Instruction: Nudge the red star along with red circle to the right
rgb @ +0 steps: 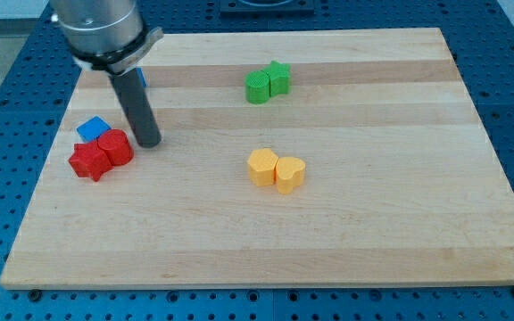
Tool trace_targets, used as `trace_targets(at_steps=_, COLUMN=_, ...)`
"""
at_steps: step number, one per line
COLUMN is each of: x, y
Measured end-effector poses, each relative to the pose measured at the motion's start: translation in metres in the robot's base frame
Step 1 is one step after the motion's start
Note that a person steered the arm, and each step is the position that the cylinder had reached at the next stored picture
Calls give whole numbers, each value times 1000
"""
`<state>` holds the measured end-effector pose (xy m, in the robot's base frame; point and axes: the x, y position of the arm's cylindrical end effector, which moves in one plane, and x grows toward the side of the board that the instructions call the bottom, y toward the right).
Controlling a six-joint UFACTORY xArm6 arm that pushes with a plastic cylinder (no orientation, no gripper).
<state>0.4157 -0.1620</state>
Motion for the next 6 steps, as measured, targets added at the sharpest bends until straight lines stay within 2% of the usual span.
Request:
trace_targets(at_steps=1, x=-36, y=-15)
trace_targets(at_steps=3, x=-21, y=-138)
trace_targets(at_steps=4, x=0, y=-142)
trace_targets(at_steps=5, x=36, y=-118)
trace_targets(at_steps=6, x=37, y=-94)
